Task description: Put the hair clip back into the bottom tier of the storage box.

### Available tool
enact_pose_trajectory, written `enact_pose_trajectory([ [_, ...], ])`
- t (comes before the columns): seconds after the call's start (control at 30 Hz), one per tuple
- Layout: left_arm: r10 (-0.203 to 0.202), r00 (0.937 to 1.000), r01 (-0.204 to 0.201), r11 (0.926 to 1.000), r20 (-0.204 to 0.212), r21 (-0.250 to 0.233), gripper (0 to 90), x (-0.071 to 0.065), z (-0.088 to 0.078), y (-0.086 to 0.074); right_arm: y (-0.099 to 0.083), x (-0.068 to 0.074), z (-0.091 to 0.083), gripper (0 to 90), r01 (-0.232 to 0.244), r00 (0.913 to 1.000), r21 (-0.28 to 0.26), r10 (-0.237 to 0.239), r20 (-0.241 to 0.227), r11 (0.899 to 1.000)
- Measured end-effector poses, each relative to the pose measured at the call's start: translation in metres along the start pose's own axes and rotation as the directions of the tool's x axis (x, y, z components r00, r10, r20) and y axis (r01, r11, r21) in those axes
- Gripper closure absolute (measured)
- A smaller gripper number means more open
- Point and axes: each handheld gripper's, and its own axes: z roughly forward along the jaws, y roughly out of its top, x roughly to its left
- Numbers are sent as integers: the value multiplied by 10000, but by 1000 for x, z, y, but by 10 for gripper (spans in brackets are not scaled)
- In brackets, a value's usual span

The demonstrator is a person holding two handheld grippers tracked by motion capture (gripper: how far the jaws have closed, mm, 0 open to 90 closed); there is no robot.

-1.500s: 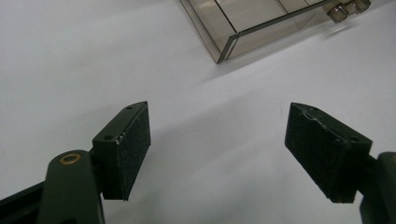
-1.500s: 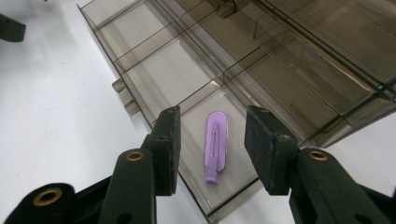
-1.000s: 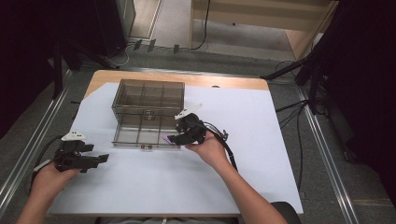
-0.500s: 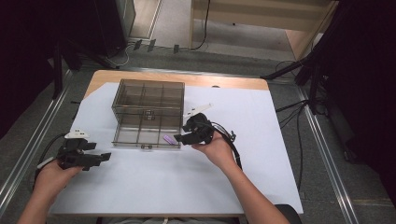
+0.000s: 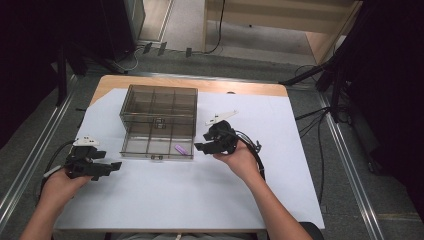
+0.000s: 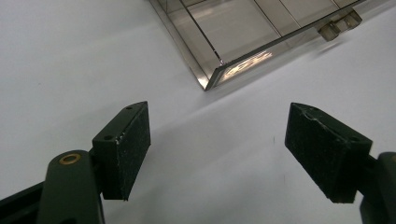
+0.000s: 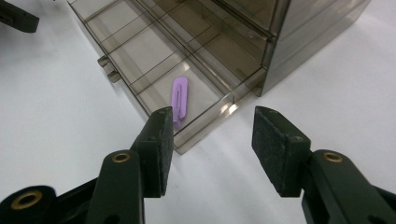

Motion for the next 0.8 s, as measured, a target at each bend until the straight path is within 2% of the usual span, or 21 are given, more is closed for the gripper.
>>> enact_pose_trajectory([
  [0.37,92,9999,-92,9999,82,84,232,0,2,4,-8,-13,-12,495,-238,9994,-30,239,270,9997],
  [0.8,101,9999,-102,9999,89,56,232,-1,5,7,-18,-34,-21,487,-840,9946,-200,850,588,9963],
])
